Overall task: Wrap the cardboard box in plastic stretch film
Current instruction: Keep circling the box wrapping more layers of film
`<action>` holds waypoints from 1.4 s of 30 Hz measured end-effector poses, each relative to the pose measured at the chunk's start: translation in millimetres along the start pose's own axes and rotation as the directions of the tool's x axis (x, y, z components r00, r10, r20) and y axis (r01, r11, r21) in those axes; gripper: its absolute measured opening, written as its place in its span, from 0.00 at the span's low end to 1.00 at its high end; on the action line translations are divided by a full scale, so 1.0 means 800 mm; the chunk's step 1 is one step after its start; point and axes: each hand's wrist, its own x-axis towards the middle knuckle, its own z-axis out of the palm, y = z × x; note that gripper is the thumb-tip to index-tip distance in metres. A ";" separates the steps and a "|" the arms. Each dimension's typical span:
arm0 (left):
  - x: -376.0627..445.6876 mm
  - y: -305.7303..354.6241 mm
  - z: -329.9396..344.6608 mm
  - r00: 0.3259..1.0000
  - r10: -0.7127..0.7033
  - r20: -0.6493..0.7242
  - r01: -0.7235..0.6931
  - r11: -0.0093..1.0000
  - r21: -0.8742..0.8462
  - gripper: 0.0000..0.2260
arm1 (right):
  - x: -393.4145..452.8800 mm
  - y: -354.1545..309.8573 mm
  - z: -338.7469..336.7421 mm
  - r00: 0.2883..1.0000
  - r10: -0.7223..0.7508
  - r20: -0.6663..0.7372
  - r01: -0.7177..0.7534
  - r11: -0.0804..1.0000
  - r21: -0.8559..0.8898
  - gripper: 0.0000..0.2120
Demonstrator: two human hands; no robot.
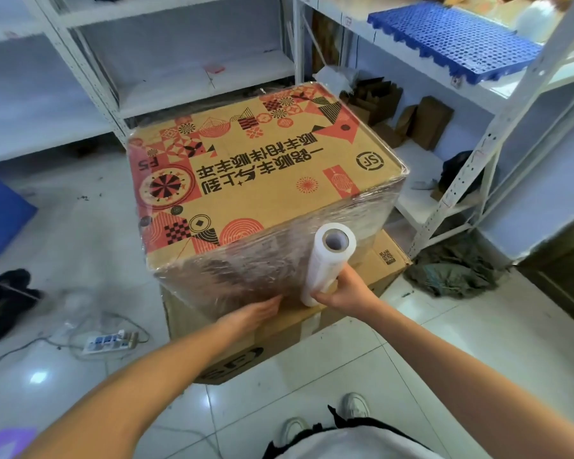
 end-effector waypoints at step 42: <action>0.023 -0.029 0.035 0.963 -0.258 -0.078 0.229 0.937 -0.264 0.44 | -0.023 0.003 -0.030 0.990 0.139 -0.030 -0.141 0.989 -0.043 0.29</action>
